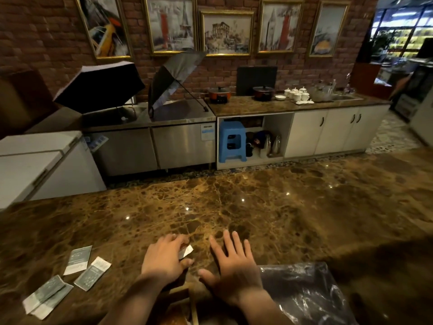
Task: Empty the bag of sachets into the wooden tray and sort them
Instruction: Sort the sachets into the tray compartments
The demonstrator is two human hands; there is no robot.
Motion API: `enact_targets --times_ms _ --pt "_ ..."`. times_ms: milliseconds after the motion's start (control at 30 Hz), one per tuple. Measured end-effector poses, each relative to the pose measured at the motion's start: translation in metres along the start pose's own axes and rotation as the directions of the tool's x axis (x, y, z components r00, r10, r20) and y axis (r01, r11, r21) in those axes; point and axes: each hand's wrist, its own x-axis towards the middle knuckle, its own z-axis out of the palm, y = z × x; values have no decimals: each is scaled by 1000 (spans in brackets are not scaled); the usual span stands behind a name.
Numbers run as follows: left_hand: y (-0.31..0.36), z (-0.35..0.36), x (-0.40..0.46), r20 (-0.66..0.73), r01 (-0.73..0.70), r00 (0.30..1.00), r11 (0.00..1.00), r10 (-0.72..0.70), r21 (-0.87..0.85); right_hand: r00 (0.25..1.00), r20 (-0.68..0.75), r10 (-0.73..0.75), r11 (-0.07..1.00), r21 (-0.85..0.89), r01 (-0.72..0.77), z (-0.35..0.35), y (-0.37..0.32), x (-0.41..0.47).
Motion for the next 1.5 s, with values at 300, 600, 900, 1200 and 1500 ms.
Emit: enact_targets --times_ms 300,600,900,1200,1500 --pt "-10 -12 -9 -111 33 993 998 -39 -59 998 -59 -23 1000 -8 23 32 -7 13" --pt "-16 -40 -40 -238 -31 971 978 -20 -208 999 4 -53 998 -26 53 22 -7 13" --pt "-50 -67 -110 -225 24 970 955 -94 -295 984 178 -1 999 -38 8 -5 -22 9" --pt "-89 -56 -175 -154 -6 988 978 -27 -207 964 265 34 998 -66 -17 -20 -36 -11" --pt "-114 -52 -198 -181 0 982 972 -44 -236 993 120 -21 998 -64 29 -31 -52 -24"
